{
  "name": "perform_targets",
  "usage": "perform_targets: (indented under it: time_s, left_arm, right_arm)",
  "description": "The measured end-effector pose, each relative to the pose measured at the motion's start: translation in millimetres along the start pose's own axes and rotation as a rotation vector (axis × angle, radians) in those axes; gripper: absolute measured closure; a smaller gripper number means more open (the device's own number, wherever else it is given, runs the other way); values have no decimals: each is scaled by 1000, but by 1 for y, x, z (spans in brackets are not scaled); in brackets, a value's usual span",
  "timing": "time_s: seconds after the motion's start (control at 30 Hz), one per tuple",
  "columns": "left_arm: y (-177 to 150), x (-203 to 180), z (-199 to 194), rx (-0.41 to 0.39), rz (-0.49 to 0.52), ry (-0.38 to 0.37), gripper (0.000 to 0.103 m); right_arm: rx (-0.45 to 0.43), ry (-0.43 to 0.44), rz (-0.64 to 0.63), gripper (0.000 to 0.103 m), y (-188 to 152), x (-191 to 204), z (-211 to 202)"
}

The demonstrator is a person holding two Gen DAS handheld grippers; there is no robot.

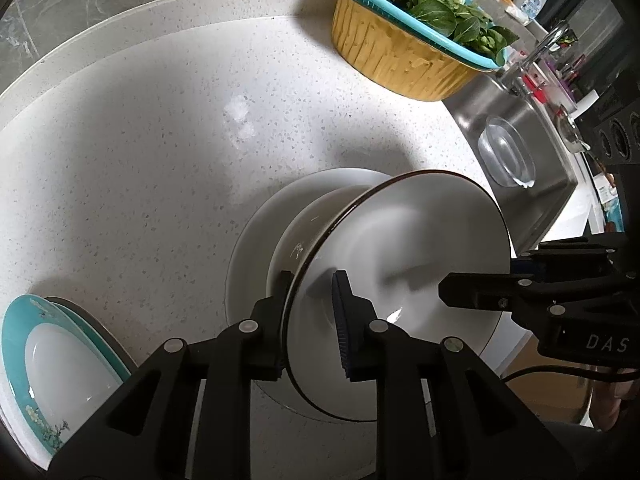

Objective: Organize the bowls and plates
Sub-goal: 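Lift the floral bowl with both grippers and carry it over the white bowls, then lower the floral bowl into the nested white bowls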

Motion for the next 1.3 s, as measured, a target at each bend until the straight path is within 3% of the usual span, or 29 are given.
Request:
perform_targets:
  time_s: [0.43, 0.63, 0.7, 0.8, 0.93, 1.3]
  left_arm:
    - [2, 1, -3, -26, -1, -25, 84]
    - [4, 0, -5, -39, -42, -106, 72]
    - [4, -3, -4, -39, -36, -110, 62]
    - [5, -7, -7, -51, -16, -91, 53]
    - [8, -5, -7, -60, -28, -85, 50]
    - [8, -8, -8, -44, 20, -63, 45]
  right_arm:
    - [10, -16, 27, 92, -7, -6, -2]
    - [-1, 36, 96, 92, -4, -12, -5]
    - [-10, 50, 120, 92, -3, -15, -7]
    - [-33, 1, 82, 92, -1, -15, -12]
    - [-38, -52, 1, 93, -2, -6, -9]
    - [-29, -83, -41, 94, 2, -4, -4]
Point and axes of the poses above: each gripper's, at about its wrist camera, not at the fingertips, and z roughly the way its jaws point, x to its left, y to its top, the point moved 10 cm from there along z, roughly the way its jaws point, and after that the axes turned 2 degrees about -y, right-handed, at the moved point
